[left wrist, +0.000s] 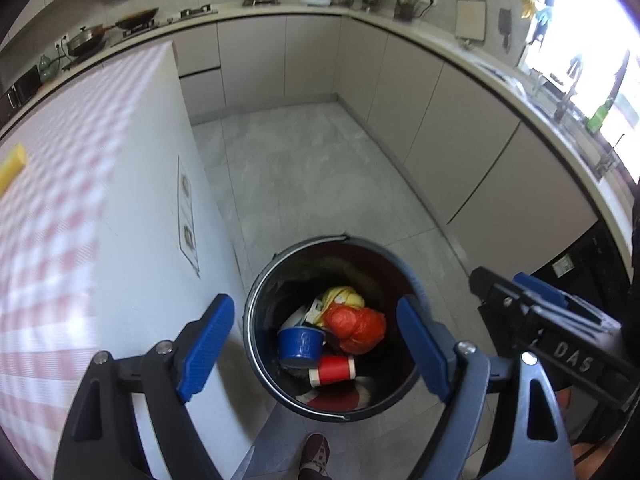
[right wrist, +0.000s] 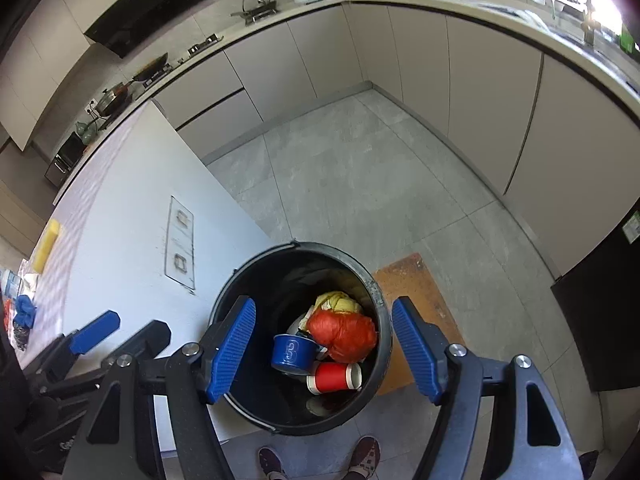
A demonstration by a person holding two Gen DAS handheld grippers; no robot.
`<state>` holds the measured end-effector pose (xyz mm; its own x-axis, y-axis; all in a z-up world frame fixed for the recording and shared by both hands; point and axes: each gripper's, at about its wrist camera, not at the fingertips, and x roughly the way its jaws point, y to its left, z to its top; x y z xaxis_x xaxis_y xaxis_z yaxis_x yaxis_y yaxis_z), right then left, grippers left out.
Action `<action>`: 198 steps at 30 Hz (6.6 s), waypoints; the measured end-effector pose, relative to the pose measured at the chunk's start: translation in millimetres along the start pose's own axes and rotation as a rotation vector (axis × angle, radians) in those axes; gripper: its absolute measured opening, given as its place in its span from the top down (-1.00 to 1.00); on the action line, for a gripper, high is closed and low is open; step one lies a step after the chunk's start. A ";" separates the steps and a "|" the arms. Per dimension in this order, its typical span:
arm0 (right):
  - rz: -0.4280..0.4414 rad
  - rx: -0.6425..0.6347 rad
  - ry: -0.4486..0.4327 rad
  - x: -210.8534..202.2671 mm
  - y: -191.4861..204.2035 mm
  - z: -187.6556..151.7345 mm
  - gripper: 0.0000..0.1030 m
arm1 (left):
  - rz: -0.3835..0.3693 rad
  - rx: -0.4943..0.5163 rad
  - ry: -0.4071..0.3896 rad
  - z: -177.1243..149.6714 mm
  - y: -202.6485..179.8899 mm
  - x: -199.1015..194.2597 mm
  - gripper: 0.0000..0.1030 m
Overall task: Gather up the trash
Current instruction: 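Move both open tools back toward the blue towel and scrubber on the table, then close the left tool on the white tissue while the right tool grasps the yellow sponge, then carry the tissue and sponge over the black bucket and open both tools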
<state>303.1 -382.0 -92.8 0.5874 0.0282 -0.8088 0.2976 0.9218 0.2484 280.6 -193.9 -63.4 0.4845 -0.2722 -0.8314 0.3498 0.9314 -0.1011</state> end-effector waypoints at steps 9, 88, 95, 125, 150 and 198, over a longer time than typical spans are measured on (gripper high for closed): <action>0.023 -0.022 -0.039 -51.1 37.2 -0.4 -0.42 | -0.019 -0.032 -0.075 8.9 33.3 -57.2 -0.65; 0.130 -0.426 0.046 122.6 546.5 -3.7 -0.44 | 0.280 -0.379 -0.131 20.3 470.1 -84.1 -0.65; 0.079 -0.332 0.009 117.8 502.5 11.0 -0.44 | 0.269 -0.371 -0.127 21.4 466.2 -80.8 -0.65; 0.141 -0.358 0.004 129.1 540.9 31.8 -0.71 | 0.275 -0.368 -0.044 21.2 469.8 -47.8 -0.65; 0.126 -0.392 0.045 157.8 550.0 51.4 -0.64 | 0.242 -0.372 -0.091 68.8 467.5 -21.4 0.09; 0.247 -0.306 -0.155 29.1 511.0 12.0 0.04 | 0.092 -0.325 -0.376 46.2 463.1 -139.3 0.79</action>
<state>481.4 85.2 16.9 0.7263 0.2262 -0.6491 -0.0904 0.9675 0.2360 412.1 264.1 30.9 0.7776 -0.1981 -0.5968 0.0534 0.9665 -0.2512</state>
